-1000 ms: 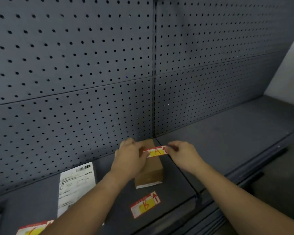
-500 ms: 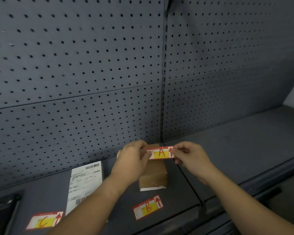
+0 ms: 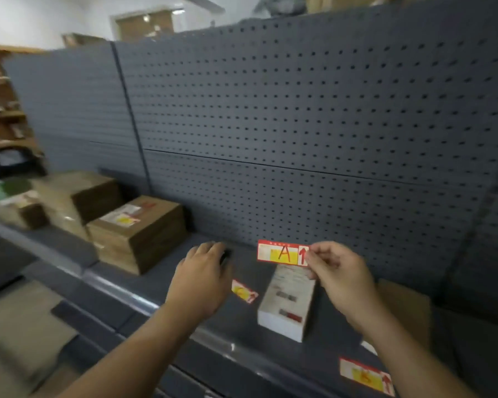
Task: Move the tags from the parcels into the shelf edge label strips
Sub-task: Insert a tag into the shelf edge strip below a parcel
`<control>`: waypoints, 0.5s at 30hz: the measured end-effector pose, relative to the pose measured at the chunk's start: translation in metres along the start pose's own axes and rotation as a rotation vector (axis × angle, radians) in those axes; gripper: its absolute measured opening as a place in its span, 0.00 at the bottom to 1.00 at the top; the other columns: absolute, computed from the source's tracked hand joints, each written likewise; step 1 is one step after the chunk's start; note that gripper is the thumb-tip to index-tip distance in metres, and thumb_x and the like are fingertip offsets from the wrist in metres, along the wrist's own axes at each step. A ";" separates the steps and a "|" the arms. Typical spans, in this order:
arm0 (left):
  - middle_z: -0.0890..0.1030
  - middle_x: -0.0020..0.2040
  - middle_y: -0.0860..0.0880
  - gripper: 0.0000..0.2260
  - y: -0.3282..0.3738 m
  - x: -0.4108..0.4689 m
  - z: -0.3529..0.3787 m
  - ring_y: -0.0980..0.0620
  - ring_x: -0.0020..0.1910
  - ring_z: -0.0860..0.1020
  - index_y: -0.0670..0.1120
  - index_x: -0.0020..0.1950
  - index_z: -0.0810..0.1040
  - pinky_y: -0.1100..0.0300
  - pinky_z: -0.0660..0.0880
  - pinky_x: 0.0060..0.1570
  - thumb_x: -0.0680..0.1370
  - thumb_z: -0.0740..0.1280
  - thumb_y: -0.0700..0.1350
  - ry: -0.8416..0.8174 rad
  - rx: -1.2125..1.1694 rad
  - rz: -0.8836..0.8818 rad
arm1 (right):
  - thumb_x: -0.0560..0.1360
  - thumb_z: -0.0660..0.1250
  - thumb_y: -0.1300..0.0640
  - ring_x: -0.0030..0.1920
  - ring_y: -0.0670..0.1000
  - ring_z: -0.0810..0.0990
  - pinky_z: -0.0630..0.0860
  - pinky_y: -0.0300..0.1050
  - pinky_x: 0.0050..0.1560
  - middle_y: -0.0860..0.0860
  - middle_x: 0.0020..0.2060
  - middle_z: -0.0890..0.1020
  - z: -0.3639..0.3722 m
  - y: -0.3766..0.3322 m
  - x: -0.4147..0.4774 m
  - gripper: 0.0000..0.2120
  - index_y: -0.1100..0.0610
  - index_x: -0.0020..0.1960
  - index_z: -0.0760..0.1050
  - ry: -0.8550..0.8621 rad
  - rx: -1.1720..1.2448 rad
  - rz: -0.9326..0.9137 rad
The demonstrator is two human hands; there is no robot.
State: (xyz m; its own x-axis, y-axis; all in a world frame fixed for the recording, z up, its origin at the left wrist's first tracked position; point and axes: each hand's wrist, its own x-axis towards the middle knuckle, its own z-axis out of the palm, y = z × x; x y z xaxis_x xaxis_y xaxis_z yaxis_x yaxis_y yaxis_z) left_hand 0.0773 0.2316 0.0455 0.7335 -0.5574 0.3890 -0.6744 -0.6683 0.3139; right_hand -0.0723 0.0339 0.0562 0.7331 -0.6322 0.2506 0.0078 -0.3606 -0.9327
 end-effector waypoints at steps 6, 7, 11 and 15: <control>0.74 0.65 0.49 0.17 -0.103 -0.069 -0.089 0.46 0.65 0.71 0.50 0.68 0.71 0.51 0.70 0.62 0.80 0.61 0.51 0.113 0.091 -0.267 | 0.78 0.69 0.59 0.36 0.44 0.82 0.78 0.36 0.35 0.48 0.38 0.84 0.136 -0.048 -0.008 0.02 0.53 0.47 0.80 -0.316 0.102 -0.109; 0.74 0.65 0.49 0.17 -0.121 -0.081 -0.104 0.47 0.64 0.71 0.50 0.68 0.71 0.52 0.69 0.62 0.80 0.61 0.52 0.139 0.112 -0.302 | 0.78 0.69 0.59 0.36 0.44 0.82 0.78 0.37 0.36 0.49 0.37 0.84 0.160 -0.059 -0.011 0.03 0.53 0.47 0.80 -0.359 0.118 -0.137; 0.77 0.61 0.48 0.15 -0.195 -0.130 -0.161 0.47 0.61 0.74 0.48 0.65 0.74 0.53 0.71 0.60 0.80 0.62 0.50 0.227 0.224 -0.424 | 0.77 0.69 0.60 0.39 0.44 0.83 0.80 0.37 0.40 0.49 0.38 0.85 0.256 -0.108 -0.034 0.02 0.54 0.47 0.80 -0.541 0.186 -0.234; 0.77 0.62 0.47 0.15 -0.269 -0.169 -0.211 0.46 0.60 0.74 0.47 0.66 0.74 0.53 0.71 0.60 0.80 0.60 0.49 0.275 0.272 -0.536 | 0.77 0.69 0.59 0.41 0.46 0.84 0.81 0.41 0.42 0.48 0.39 0.85 0.350 -0.145 -0.059 0.03 0.52 0.48 0.80 -0.654 0.234 -0.296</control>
State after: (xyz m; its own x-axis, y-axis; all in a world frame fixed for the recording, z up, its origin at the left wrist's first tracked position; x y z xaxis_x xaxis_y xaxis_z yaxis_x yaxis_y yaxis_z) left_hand 0.1167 0.6089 0.0779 0.8888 0.0090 0.4582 -0.1502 -0.9389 0.3098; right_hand 0.1209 0.3637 0.0862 0.9317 0.0306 0.3621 0.3578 -0.2513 -0.8994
